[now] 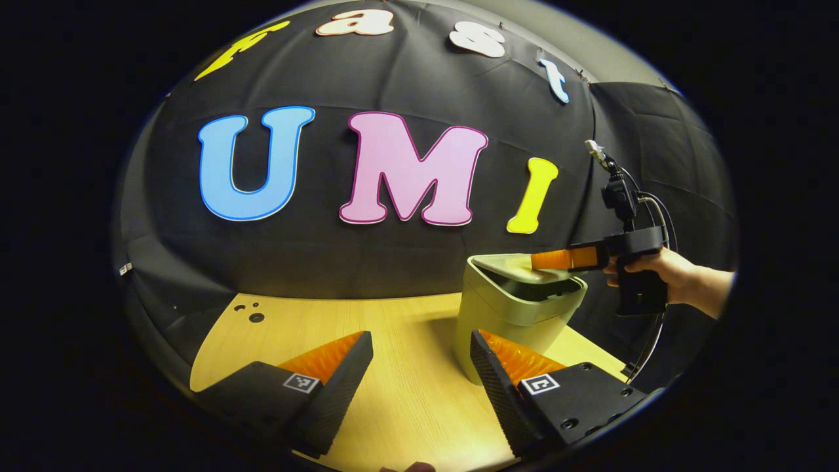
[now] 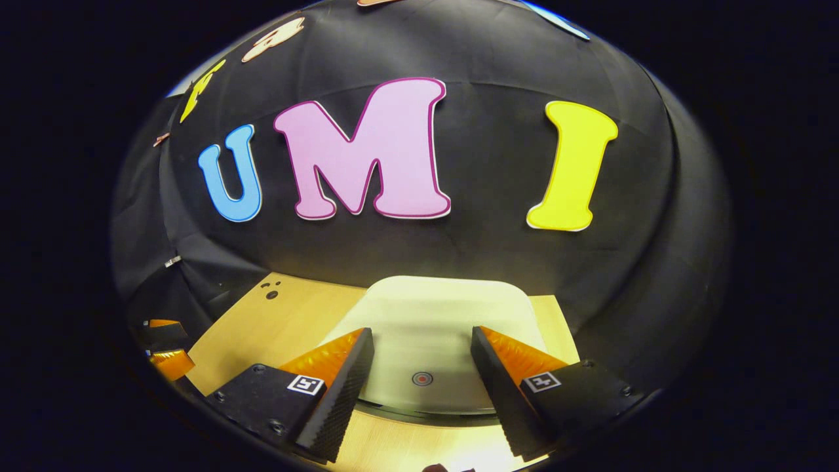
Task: Press the lid of the desktop garbage bin to open it, pick up the crumpled paper on the desktop and throw it into the bin, then pick up the pop can on the desktop and drop it into the bin, and finally close the garbage bin lid.
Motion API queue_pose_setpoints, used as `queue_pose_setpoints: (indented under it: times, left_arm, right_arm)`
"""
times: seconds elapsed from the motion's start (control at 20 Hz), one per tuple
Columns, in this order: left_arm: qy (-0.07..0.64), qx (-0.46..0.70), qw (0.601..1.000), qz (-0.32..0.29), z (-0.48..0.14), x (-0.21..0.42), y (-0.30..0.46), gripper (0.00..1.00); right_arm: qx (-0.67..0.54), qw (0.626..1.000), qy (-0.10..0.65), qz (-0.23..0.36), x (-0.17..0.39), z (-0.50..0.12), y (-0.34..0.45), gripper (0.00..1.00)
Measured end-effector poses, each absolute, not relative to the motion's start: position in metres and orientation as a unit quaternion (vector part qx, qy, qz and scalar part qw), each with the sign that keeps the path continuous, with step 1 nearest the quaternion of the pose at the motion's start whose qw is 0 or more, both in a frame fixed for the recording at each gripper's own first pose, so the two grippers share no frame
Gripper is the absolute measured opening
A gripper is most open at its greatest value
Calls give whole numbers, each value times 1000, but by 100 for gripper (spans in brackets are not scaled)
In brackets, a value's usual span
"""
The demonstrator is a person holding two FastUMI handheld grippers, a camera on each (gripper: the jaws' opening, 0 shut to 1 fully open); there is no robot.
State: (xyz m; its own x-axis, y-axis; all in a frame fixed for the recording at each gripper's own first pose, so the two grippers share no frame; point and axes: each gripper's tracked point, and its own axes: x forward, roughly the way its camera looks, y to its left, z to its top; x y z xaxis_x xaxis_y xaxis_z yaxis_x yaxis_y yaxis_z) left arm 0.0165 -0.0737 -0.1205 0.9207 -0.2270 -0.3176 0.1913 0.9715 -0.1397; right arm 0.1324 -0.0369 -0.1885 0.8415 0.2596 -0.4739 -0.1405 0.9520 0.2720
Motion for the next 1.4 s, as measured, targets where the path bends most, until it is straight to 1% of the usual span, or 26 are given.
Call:
queue_pose_setpoints:
  times: [0.1,0.4,0.6,0.8,0.95,1.15,1.35,1.4]
  left_arm:
    - [169,-53,979,-106,-121,17,-73,96]
    - [170,-54,979,-104,-123,20,-73,96]
    - [172,-54,978,-105,-124,21,-75,96]
    - [174,-56,978,-104,-126,22,-75,96]
    - [176,-56,978,-102,-128,23,-74,96]
    - [177,-58,977,-100,-130,25,-73,96]
    - [175,-56,977,-103,-129,26,-75,96]
    - [175,-55,978,-105,-128,26,-75,96]
  right_arm:
    - [110,954,260,105,130,-192,-36,96]
    - [106,956,254,101,122,-203,-33,96]
    - [105,963,230,96,118,-202,-32,97]
    - [123,972,179,90,113,-202,-33,97]
    - [122,975,158,92,108,-203,-33,97]
    - [138,974,156,91,107,-206,-33,98]
    - [114,977,155,91,106,-211,-31,98]
    - [123,976,154,88,106,-210,-32,98]
